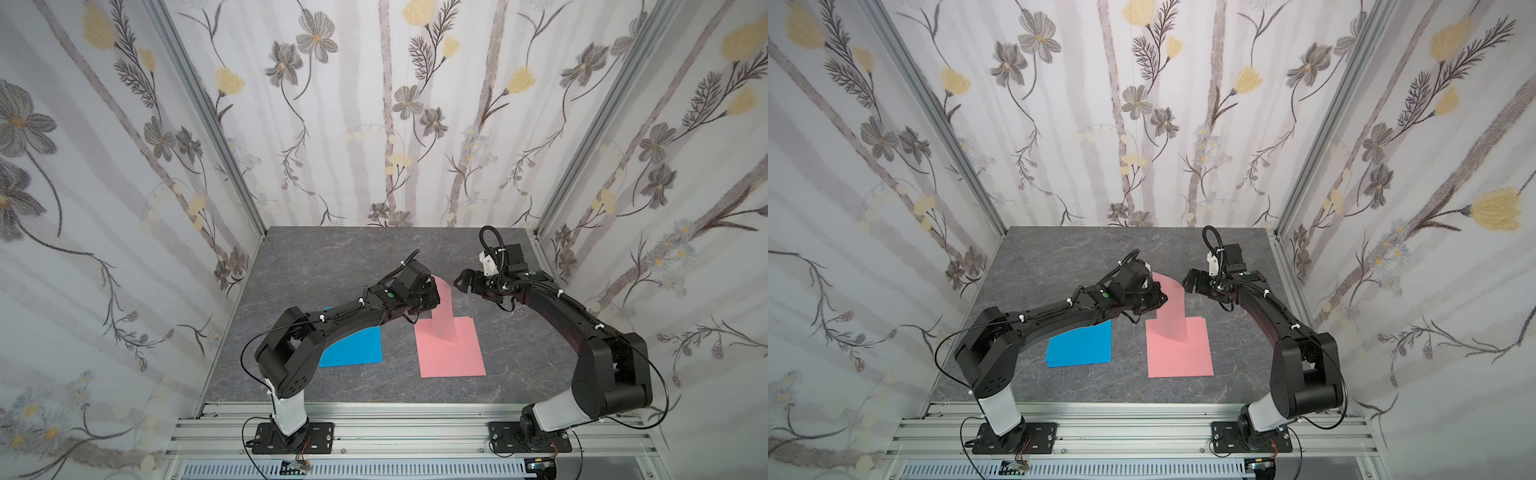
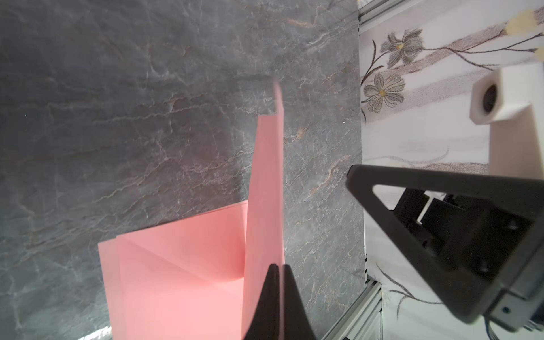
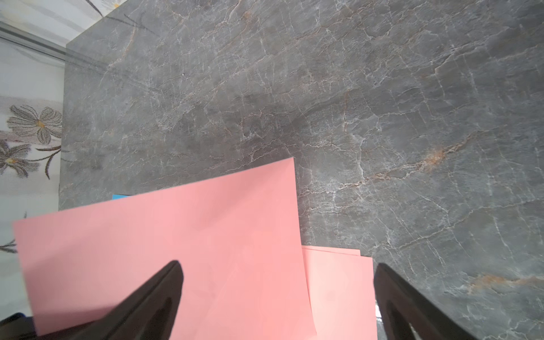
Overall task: Sort the scattered colored papers by color
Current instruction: Pick up the colored paper from the center of the board, then place the colored paper.
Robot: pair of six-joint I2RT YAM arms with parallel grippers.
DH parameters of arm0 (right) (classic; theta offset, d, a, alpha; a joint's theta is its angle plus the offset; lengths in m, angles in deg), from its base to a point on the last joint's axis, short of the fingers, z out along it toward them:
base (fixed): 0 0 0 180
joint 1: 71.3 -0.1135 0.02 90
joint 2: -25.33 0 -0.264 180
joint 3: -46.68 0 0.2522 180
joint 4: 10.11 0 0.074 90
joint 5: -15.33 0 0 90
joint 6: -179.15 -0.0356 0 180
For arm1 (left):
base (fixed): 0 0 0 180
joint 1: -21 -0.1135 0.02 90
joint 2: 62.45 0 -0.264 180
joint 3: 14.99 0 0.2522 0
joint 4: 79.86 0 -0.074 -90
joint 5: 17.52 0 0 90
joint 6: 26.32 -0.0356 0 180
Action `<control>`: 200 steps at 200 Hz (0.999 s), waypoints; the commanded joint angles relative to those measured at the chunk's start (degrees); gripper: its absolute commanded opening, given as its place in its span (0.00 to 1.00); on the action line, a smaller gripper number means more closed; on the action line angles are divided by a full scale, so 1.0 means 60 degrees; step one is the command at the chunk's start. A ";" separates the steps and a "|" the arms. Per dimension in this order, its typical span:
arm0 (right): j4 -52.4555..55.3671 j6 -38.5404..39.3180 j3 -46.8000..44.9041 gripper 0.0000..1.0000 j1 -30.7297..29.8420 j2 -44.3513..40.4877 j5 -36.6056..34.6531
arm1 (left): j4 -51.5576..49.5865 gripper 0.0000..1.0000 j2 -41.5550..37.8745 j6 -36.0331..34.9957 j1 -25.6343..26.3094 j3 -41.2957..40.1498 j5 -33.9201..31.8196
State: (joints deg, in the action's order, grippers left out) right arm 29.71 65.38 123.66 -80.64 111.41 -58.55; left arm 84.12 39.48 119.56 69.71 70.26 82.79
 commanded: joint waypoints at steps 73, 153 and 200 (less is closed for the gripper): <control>0.0021 0.0073 -0.0959 1.00 0.0019 -0.1073 -0.0093 | 0.2595 0.00 -0.1510 0.2011 0.1285 -0.1842 -0.1245; -0.0026 0.0242 -0.1164 1.00 0.0014 -0.1301 0.0031 | 0.4876 0.00 0.0409 0.3820 0.2029 -0.2469 -0.1241; -0.0096 0.0314 -0.1472 1.00 0.0011 -0.1466 0.0141 | 0.4364 0.00 0.0409 0.3616 0.2263 -0.2426 -0.1338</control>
State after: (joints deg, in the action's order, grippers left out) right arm 29.49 66.67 115.58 -80.49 103.50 -59.21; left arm 109.08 42.91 140.56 83.00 55.22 75.57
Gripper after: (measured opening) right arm 0.997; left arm 0.049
